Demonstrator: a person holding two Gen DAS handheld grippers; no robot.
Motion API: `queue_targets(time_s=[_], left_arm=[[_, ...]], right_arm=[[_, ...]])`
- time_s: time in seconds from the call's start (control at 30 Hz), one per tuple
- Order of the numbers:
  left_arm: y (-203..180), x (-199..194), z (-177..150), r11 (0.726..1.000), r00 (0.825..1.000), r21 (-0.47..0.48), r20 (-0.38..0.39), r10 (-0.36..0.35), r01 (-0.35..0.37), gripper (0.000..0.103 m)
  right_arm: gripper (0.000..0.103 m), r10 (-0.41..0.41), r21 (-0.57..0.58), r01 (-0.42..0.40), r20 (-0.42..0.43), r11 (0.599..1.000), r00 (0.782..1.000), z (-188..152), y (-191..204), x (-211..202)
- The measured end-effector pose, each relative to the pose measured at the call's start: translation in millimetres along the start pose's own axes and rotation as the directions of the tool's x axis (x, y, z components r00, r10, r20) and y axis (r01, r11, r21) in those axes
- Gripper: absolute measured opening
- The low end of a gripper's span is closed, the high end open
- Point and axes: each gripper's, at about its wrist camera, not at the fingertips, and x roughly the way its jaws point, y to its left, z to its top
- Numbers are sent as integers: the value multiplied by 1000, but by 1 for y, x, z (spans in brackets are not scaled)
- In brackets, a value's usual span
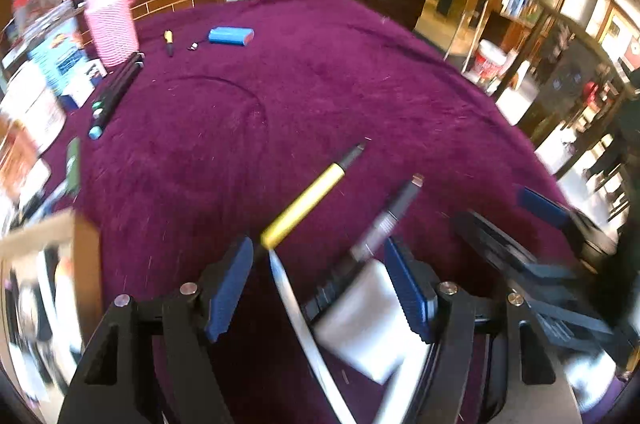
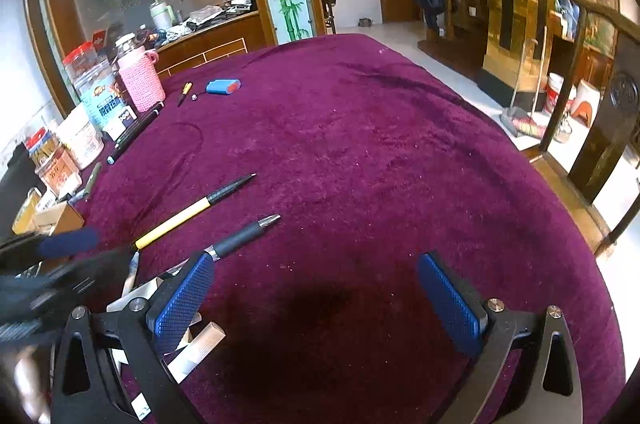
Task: Organize rigid objects
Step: 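Grasp a yellow pen with the left tool, then grasp a white pen with the right tool while the left tool holds the yellow pen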
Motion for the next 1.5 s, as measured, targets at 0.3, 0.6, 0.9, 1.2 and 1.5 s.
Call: queue_targets(time_s=[0.3,0.6,0.9,1.2,1.5], left_arm=[[-17,56,30,985,997,172,-77,27,-13,44],[2,46,27,998,995,31,-77,-59,61,9],[18,-15,4,986,987,-68,55,-150,154,8],[45,-116,-35,947,930,-133,272,-248,291,8],[86,-183,-105,936,908,-222,382,-173,272,8]], right_arm=[[102,67,178,-52,-77,983,995,1,-30,14],[102,60,180,-47,-69,983,996,0,-27,14],[102,59,179,-46,-68,983,996,0,-27,15],[102,59,176,-46,-68,983,996,0,-27,15],[98,104,7,-104,-18,995,994,-3,30,-31]])
